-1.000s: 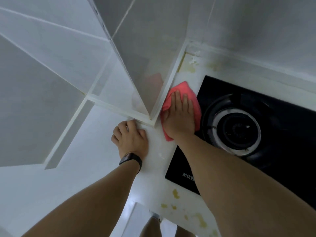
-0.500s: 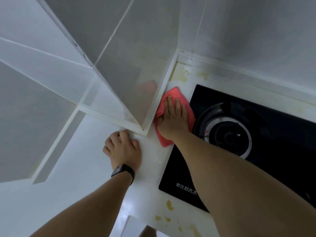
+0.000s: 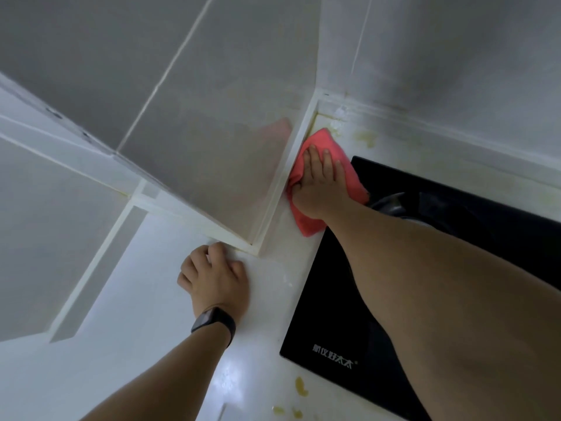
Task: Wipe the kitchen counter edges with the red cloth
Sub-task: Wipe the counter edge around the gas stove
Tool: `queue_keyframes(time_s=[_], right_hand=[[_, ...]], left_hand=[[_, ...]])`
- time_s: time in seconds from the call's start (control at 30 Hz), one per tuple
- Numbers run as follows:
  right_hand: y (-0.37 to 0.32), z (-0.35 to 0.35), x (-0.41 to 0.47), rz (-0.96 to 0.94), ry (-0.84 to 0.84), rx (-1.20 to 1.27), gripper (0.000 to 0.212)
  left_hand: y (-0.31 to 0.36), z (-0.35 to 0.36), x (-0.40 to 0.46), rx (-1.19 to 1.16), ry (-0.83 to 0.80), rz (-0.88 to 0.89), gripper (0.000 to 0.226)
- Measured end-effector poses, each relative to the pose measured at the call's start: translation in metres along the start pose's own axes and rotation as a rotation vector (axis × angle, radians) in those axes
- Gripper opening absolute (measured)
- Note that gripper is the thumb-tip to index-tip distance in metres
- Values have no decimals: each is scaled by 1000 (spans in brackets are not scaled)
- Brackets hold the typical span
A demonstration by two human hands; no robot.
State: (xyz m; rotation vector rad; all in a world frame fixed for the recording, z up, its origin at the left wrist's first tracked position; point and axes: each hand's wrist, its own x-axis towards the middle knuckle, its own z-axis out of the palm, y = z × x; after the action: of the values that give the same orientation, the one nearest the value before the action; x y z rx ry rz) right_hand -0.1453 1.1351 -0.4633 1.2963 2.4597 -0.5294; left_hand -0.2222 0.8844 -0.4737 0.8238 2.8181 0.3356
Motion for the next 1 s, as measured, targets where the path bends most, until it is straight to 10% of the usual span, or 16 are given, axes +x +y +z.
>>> queue_keyframes(time_s=[1.0], right_hand=[[19, -7, 8, -45, 247, 6, 74]], left_hand=[[-2, 5, 2, -25, 0, -12, 19]])
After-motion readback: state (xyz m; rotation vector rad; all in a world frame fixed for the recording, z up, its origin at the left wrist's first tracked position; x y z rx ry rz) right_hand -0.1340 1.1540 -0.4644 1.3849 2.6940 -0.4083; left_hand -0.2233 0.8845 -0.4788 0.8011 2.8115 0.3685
